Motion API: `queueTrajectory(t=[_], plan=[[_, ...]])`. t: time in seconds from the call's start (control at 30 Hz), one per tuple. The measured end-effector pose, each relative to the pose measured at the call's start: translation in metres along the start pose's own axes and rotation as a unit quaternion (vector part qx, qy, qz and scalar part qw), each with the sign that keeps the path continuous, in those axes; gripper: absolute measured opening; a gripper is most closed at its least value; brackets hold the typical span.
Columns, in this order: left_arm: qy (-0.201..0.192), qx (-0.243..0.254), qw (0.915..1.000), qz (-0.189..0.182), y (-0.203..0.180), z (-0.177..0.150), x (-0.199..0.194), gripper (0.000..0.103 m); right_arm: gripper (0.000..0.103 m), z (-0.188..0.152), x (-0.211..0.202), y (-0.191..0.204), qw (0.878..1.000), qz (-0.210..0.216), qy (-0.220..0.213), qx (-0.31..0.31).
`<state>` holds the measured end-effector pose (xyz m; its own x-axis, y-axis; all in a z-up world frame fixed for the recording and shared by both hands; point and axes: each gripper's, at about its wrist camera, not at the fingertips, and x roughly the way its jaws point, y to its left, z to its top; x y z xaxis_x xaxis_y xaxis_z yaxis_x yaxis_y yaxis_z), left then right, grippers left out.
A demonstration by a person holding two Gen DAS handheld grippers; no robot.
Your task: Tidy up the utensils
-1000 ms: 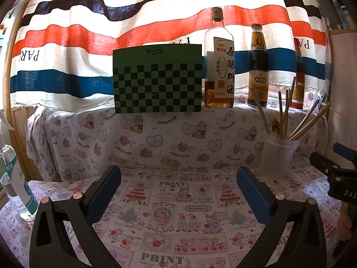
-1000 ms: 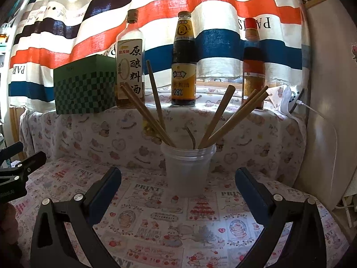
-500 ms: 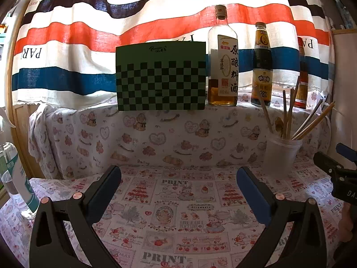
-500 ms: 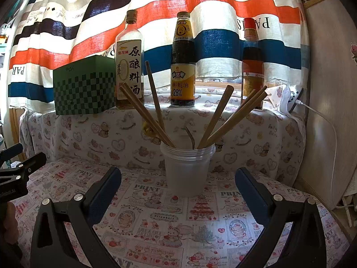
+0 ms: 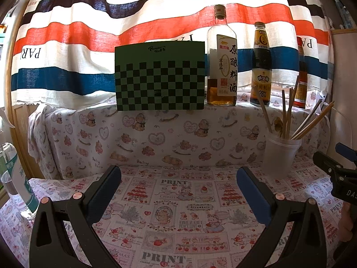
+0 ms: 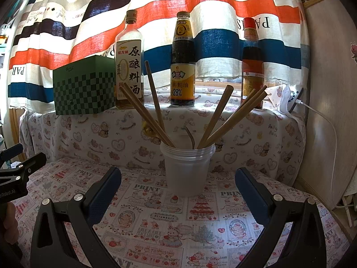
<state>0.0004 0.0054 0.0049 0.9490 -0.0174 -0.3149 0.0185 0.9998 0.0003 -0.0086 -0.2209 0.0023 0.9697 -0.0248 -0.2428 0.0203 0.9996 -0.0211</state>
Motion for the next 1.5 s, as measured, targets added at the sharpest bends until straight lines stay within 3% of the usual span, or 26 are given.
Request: queueTrajectory(t=[1.5], plan=[[0.006, 0.003, 1.0, 0.002, -0.0018, -0.0004, 0.0012, 0.103, 0.103, -0.0005, 0.0018, -0.0003, 1.0, 0.001, 0.003, 0.001]])
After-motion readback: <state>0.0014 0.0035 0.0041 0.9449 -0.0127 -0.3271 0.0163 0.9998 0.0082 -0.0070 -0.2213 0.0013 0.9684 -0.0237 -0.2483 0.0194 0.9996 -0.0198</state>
